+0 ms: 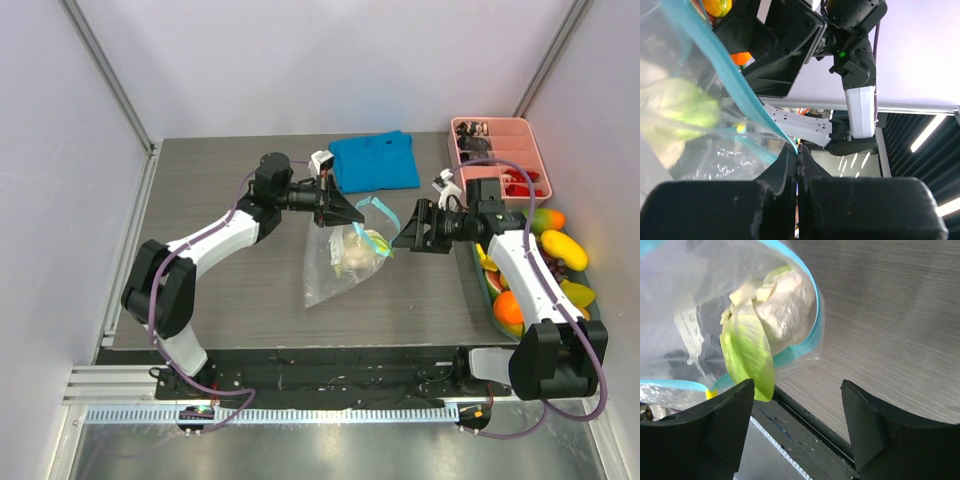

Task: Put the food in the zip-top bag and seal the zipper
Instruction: Place the fake vegetable in the zipper food storage bag, then adjust the zipper food storage bag at the center of the board.

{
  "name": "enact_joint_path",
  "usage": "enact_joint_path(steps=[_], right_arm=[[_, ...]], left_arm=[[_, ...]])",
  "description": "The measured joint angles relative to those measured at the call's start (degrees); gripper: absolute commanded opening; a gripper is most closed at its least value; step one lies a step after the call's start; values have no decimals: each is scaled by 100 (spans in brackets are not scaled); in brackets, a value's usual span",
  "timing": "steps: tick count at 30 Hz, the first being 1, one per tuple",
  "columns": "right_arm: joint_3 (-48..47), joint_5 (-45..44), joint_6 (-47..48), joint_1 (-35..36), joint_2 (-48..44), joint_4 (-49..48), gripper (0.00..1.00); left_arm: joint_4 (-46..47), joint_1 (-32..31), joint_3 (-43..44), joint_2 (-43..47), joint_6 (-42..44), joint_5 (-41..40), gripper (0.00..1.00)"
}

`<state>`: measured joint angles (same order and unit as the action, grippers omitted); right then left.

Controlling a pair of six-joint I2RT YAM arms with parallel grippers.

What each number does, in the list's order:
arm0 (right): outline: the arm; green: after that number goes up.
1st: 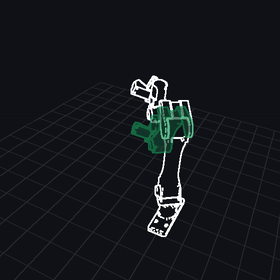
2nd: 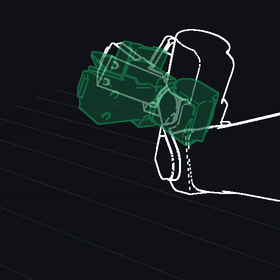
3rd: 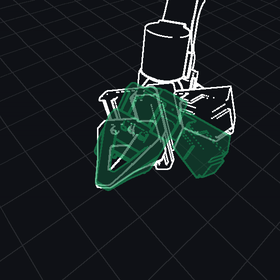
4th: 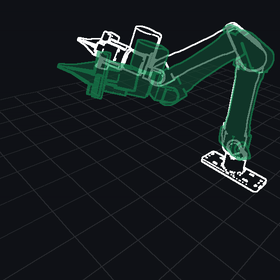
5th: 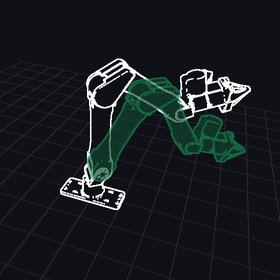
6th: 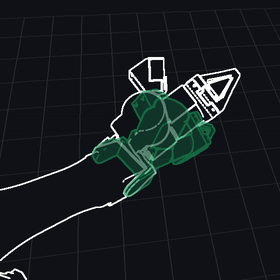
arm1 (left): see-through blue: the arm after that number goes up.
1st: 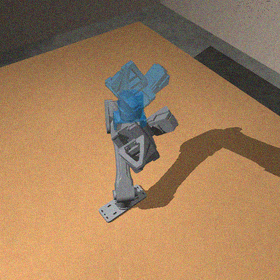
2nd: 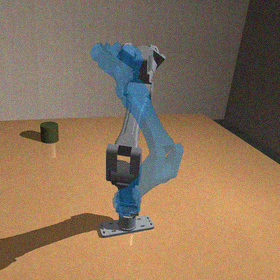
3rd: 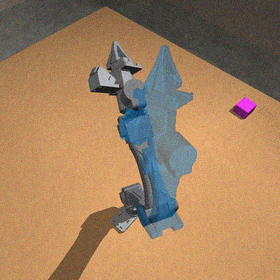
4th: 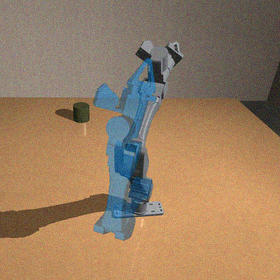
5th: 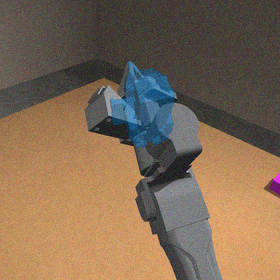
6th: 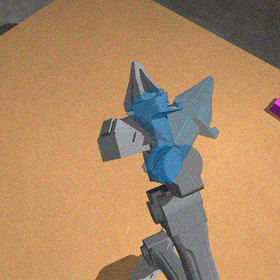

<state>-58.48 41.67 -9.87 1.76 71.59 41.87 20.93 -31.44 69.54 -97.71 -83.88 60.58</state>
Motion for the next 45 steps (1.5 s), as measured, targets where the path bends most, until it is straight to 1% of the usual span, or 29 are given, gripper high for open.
enact_joint_path(steps=[5, 11, 13, 15, 16, 17, 18, 22, 24, 26, 28, 30, 32, 34, 37, 40, 43, 44, 45], right_arm=[[96, 247, -472, 0, 2, -525, 76], [203, 170, -767, 0, 59, -1027, 71], [247, 120, -820, 0, 173, -1106, 67], [304, 61, -850, 0, 289, -1161, 44], [321, 42, -859, 0, 343, -1167, 29], [328, 33, -874, 0, 391, -1178, 8], [330, 28, -859, 0, 417, -1202, 1], [332, 24, -901, 0, 389, -1193, 1], [313, 9, -848, 0, 280, -1075, 1], [203, -20, -758, 0, 131, -852, 1], [-87, -66, -584, 0, -35, -457, 1], [-463, -92, -380, 0, -267, -111, 1], [-717, -90, -219, 0, -518, 136, 1], [-911, -103, -33, 2, -802, 463, 1], [-1123, -109, 201, 22, -975, 942, 1], [-1235, -203, 433, 37, -925, 1316, 1], [-1248, -372, 673, 37, -776, 1635, 10], [-1252, -413, 739, 37, -723, 1705, 14], [-1255, -483, 837, 37, -656, 1775, 17]], left_arm=[[76, -44, 0, 0, -24, 44, 0], [138, -70, 0, 0, -96, 83, 0], [151, -76, 0, 0, -120, 92, 0], [157, -87, 0, 0, -127, 96, 0], [155, -94, 0, 0, -127, 96, 0], [155, -105, 0, 0, -127, 96, 0], [155, -111, 0, 0, -125, 94, 0], [50, -122, 7, 0, 24, 96, 0], [-402, -122, 70, 2, 382, 83, 0], [-1198, -122, 264, 7, 1038, -68, 0], [-2295, -127, 632, 7, 1902, -385, 0], [-3700, -177, 1318, 4, 2833, -1095, 0], [-4675, -249, 1932, 7, 3565, -1790, 0], [-5394, -385, 2433, 26, 4188, -2485, 0], [-6087, -647, 2640, 96, 4782, -3071, 0], [-6559, -839, 2509, 107, 5060, -3187, 0], [-6911, -898, 2413, 68, 5158, -3136, 0], [-6961, -894, 2413, 57, 5160, -3112, 0], [-6968, -894, 2413, 57, 5160, -3091, 0]])
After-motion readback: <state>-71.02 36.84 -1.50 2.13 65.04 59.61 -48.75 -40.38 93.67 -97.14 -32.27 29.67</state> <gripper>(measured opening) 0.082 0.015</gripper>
